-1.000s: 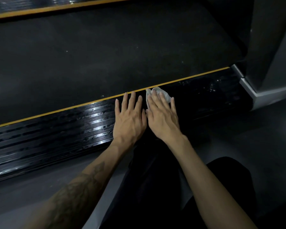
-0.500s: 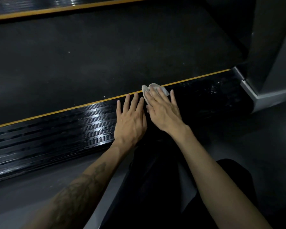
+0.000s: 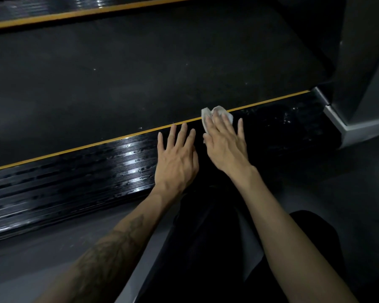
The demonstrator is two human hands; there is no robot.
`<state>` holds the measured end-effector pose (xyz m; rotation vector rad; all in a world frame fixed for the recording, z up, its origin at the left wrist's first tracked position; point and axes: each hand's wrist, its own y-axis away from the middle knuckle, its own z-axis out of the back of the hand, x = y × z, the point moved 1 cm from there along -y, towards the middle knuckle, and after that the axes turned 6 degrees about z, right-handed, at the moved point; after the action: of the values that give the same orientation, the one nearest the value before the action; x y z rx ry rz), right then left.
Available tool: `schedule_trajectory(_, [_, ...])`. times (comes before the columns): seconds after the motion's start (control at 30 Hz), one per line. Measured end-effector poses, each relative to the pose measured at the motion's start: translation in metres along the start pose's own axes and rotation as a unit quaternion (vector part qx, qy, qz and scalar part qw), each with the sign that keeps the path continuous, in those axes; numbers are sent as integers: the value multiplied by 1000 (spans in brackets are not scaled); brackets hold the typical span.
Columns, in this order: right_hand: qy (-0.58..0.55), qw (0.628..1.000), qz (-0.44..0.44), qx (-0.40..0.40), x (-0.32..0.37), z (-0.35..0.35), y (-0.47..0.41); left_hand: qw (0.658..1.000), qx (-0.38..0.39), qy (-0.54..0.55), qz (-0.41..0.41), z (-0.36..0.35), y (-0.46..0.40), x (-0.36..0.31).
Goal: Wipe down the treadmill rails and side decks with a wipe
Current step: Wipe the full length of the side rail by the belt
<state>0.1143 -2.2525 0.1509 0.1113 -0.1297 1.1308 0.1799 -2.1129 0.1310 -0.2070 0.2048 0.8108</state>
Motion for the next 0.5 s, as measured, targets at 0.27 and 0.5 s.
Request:
schedule_trajectory(0.27, [-15,999,35,9,9,-2,4,1000,-6,-9,-27,-6,-1,-3])
schedule_trajectory(0.5, [-30,998,-46,-26,-11,1,11,1000,-14,-12,-19,-6,-2,-3])
